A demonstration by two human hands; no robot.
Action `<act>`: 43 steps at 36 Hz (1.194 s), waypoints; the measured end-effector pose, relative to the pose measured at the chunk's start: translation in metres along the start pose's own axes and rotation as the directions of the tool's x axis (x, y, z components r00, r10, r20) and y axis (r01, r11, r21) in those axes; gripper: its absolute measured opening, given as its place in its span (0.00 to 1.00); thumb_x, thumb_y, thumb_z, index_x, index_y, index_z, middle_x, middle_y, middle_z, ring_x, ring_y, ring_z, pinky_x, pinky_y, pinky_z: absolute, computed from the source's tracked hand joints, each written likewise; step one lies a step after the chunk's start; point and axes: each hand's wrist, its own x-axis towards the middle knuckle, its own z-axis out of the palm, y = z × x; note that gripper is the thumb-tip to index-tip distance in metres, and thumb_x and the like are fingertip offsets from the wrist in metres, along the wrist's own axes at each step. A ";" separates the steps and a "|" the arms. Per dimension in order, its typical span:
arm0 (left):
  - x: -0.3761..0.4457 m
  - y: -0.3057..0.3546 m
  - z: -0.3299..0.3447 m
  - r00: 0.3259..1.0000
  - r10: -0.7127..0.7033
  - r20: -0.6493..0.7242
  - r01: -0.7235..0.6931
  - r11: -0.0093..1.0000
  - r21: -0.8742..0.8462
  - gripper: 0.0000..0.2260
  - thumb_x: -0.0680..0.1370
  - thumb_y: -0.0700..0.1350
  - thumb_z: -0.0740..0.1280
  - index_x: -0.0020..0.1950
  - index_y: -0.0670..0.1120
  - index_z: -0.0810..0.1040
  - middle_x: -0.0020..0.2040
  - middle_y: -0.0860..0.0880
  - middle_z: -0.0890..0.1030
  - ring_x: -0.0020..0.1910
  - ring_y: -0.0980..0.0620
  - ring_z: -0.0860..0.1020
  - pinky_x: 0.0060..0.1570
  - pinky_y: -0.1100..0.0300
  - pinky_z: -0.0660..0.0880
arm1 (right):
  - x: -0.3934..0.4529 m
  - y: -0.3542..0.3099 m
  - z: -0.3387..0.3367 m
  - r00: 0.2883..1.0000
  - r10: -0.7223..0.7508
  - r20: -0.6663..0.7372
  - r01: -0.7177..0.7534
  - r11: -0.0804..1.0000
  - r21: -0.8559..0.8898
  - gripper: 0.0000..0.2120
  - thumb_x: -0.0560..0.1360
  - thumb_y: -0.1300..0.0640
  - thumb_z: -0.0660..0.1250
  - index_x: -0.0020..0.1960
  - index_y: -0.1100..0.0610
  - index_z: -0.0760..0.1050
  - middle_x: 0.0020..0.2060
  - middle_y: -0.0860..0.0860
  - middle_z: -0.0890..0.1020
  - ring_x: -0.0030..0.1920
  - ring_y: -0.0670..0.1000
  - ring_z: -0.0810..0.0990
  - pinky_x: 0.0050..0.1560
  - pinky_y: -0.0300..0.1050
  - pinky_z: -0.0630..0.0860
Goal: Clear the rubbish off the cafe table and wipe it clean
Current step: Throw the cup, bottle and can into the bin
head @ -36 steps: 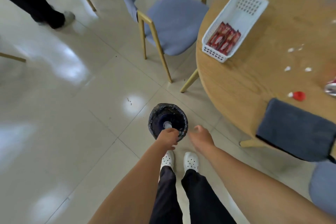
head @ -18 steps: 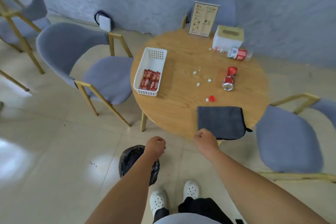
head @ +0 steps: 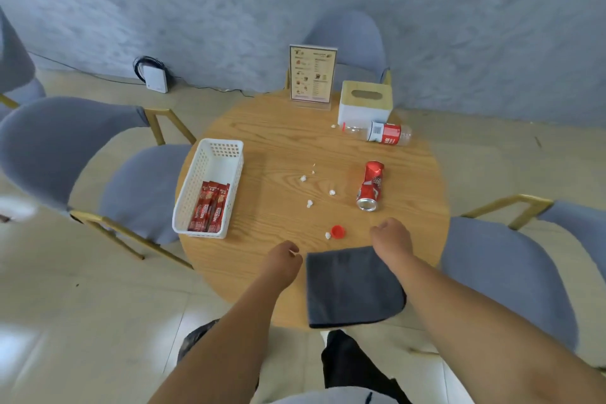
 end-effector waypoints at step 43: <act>0.117 0.082 0.050 0.998 0.060 -0.020 -0.054 0.976 0.211 0.15 0.81 0.39 0.62 0.67 0.48 0.76 0.59 0.50 0.73 0.61 0.50 0.71 0.59 0.59 0.71 | 0.316 -0.119 -0.034 0.969 -0.229 0.090 0.233 0.731 -0.642 0.37 0.74 0.57 0.71 0.76 0.59 0.55 0.70 0.59 0.69 0.70 0.61 0.67 0.68 0.56 0.64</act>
